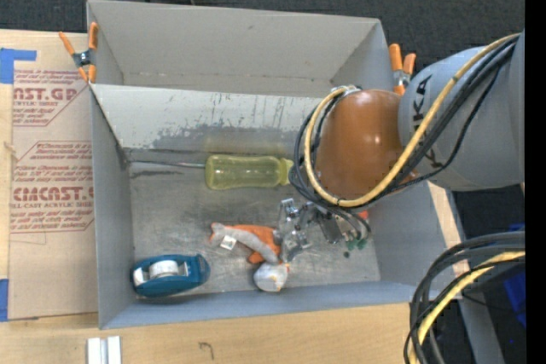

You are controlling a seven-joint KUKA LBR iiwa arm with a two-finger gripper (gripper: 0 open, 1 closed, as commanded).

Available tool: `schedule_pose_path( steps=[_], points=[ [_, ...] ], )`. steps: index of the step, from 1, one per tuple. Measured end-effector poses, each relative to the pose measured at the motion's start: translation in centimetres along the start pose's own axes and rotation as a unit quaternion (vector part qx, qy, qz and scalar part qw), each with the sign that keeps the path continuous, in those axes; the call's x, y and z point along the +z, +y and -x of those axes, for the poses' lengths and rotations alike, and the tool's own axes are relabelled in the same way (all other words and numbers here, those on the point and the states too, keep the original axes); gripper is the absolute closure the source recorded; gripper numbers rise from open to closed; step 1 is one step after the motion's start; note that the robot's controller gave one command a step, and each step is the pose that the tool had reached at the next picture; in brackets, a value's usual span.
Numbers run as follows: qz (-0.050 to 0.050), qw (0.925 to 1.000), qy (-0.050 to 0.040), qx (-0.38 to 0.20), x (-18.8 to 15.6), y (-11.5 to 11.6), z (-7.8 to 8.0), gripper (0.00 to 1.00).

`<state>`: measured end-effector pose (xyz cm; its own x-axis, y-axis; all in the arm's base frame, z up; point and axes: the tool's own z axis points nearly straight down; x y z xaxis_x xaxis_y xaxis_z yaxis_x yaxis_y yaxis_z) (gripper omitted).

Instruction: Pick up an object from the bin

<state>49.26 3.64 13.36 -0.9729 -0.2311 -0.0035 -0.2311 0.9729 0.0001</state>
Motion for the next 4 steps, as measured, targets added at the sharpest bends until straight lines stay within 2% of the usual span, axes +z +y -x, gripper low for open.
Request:
schedule_pose_path(
  steps=[1,2,4],
  points=[
    [0.0,1.0,0.0004,0.006,-12.92,-0.08,-0.48,1.0],
    [0.0,1.0,0.0005,0.006,-12.91,-0.08,-0.48,0.0],
    [0.0,1.0,0.0003,0.005,-12.83,-0.08,-0.47,0.0]
  ],
)
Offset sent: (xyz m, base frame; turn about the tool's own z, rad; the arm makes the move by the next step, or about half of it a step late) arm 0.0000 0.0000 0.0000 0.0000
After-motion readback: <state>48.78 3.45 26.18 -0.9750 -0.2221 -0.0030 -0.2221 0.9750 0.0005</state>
